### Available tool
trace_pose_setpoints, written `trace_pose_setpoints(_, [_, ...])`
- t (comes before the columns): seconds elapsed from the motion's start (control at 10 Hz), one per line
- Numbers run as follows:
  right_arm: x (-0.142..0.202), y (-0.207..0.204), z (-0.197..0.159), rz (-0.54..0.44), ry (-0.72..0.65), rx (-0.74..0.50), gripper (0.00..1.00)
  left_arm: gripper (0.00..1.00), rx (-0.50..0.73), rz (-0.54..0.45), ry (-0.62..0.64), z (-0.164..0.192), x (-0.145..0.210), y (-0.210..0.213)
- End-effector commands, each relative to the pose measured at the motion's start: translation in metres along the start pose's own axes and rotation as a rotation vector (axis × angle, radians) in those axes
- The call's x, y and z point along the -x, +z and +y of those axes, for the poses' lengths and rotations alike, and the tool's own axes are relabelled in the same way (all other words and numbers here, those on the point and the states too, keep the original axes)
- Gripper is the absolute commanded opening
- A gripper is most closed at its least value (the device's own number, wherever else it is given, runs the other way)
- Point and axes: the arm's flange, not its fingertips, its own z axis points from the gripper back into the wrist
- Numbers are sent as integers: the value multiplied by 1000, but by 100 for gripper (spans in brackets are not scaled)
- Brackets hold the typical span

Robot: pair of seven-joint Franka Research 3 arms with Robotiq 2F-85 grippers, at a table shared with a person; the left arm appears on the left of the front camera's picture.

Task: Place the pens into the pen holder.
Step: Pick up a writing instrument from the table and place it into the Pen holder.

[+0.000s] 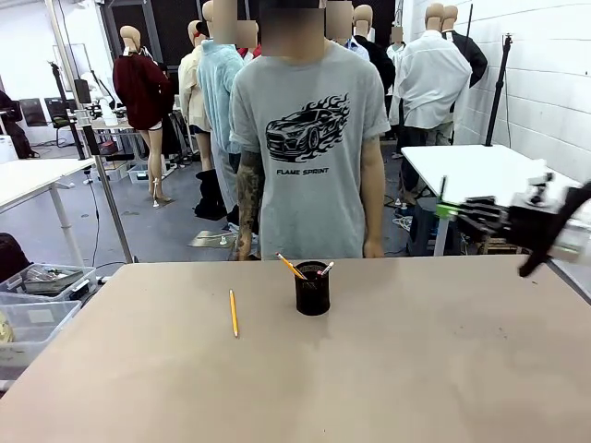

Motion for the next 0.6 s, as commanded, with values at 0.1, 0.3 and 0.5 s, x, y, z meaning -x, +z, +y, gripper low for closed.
trace_pose_setpoints(0.1, [4, -97, -25, 67, -69, -100, 0, 100, -11, -6, 18, 1, 0, -1])
trace_pose_setpoints(0.3, [11, -155, -31, 112, -96, -163, 0, 100, -11, -6, 18, 1, 0, -1])
trace_pose_setpoints(0.5, [19, -197, -31, 148, -113, -170, 0, 100, -11, -6, 18, 1, 0, -1])
